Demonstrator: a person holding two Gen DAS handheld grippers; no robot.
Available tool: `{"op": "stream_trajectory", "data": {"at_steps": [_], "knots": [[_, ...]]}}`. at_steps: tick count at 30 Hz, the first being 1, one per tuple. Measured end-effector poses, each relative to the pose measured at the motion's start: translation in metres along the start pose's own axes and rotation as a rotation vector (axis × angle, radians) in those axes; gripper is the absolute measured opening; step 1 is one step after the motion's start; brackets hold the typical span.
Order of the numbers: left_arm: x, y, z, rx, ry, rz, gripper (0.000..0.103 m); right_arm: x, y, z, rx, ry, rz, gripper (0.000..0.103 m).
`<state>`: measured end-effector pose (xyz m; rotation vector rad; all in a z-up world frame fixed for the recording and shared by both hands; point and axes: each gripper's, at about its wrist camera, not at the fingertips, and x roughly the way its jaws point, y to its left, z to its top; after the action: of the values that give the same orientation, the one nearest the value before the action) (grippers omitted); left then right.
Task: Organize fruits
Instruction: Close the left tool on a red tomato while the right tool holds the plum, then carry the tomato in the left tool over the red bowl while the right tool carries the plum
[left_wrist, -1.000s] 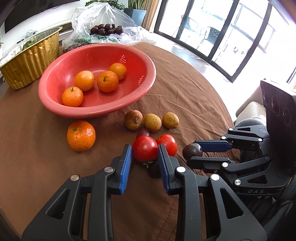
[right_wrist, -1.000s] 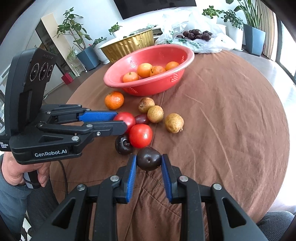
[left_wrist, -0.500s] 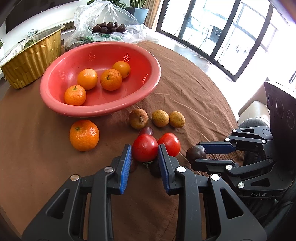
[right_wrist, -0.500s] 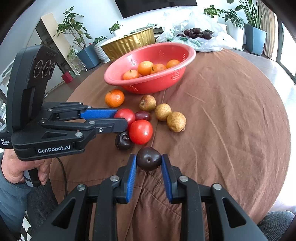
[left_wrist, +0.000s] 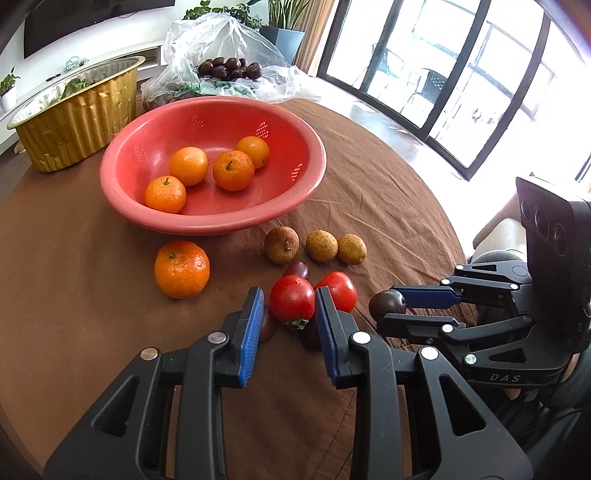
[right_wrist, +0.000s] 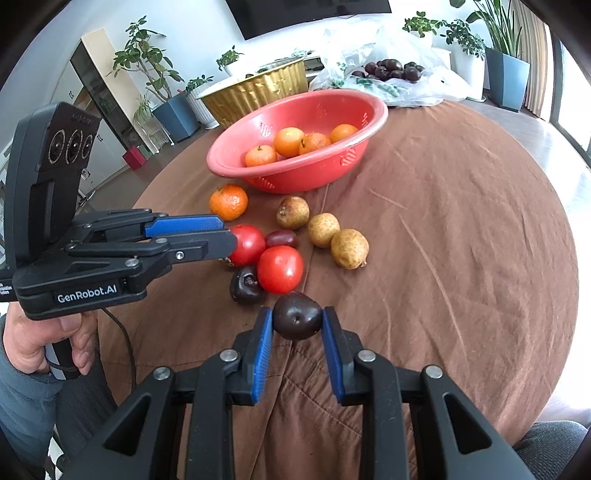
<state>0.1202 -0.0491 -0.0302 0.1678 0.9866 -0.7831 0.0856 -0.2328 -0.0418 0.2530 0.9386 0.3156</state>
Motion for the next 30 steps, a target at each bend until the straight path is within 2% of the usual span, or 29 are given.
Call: {"op": "stream_trajectory", "data": {"at_steps": [3, 19, 23, 30], "knots": [[0.008, -0.005, -0.002, 0.028, 0.040, -0.006, 0.027, 0.001, 0.001, -0.001, -0.001, 0.005, 0.003, 0.029], [0.020, -0.008, 0.006, 0.031, 0.052, 0.005, 0.027, 0.002, 0.000, -0.002, 0.002, 0.009, 0.005, 0.029], [0.019, -0.011, 0.006, 0.048, 0.039, 0.022, 0.027, 0.001, 0.001, -0.002, 0.002, 0.004, 0.003, 0.029], [0.000, -0.003, 0.003, 0.009, -0.027, 0.030, 0.027, -0.001, 0.001, -0.001, 0.004, -0.003, 0.001, 0.029]]}}
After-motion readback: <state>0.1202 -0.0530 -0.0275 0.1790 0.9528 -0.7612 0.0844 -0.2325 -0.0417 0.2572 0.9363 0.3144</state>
